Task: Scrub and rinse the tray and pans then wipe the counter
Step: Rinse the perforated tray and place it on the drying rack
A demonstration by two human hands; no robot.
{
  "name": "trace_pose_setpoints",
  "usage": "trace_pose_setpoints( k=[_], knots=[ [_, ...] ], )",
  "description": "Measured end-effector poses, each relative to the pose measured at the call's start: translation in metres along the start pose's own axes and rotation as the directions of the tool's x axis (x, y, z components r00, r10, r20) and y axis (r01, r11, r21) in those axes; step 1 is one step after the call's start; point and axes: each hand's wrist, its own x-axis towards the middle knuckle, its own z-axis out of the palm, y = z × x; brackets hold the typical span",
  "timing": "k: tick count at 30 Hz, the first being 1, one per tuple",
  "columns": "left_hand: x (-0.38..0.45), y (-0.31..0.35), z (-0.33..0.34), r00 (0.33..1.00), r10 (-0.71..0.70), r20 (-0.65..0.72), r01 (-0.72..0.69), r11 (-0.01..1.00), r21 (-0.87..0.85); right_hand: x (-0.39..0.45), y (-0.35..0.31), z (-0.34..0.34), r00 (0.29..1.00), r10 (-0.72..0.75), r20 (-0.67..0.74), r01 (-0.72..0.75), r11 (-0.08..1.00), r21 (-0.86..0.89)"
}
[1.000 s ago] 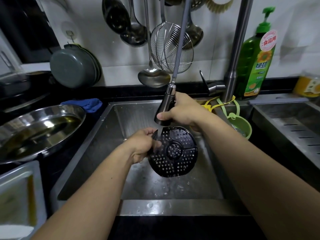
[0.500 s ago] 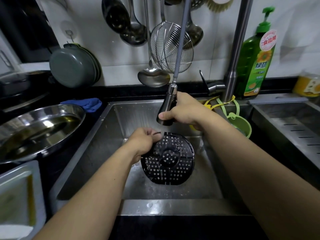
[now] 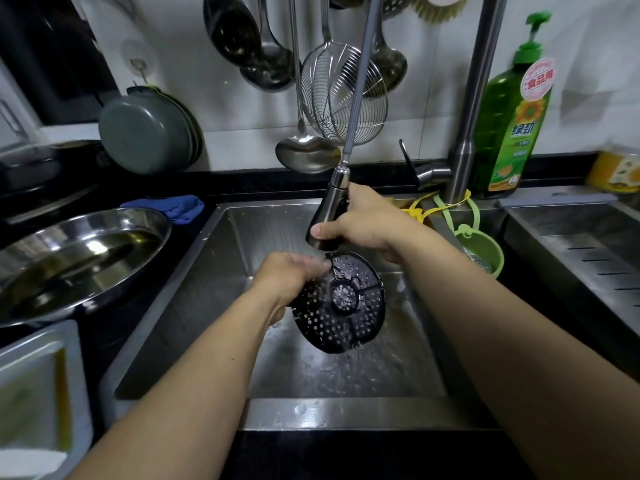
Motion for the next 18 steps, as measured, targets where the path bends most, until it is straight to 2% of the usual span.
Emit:
trace_pose_setpoints(
  k=[5,12,15,18],
  knots=[
    [-0.005,0.004,0.004,0.995,0.059,-0.083,-0.06,0.998,-0.015,0.003,0.0,0.01,1.0,-0.024,0.012,0.023,0.996,0.084],
    [-0.009,0.006,0.003,0.998,0.03,-0.055,-0.024,0.994,0.104,0.003,0.001,0.014,0.999,-0.039,0.011,0.037,0.992,0.122],
    [-0.01,0.007,0.004,0.998,0.044,-0.035,-0.037,0.985,0.17,0.002,-0.001,0.014,0.999,-0.046,0.028,0.041,0.989,0.14],
    [-0.012,0.007,0.005,0.996,0.085,-0.016,-0.081,0.984,0.159,0.002,-0.001,0.013,0.999,-0.043,0.031,0.038,0.991,0.126]
  ],
)
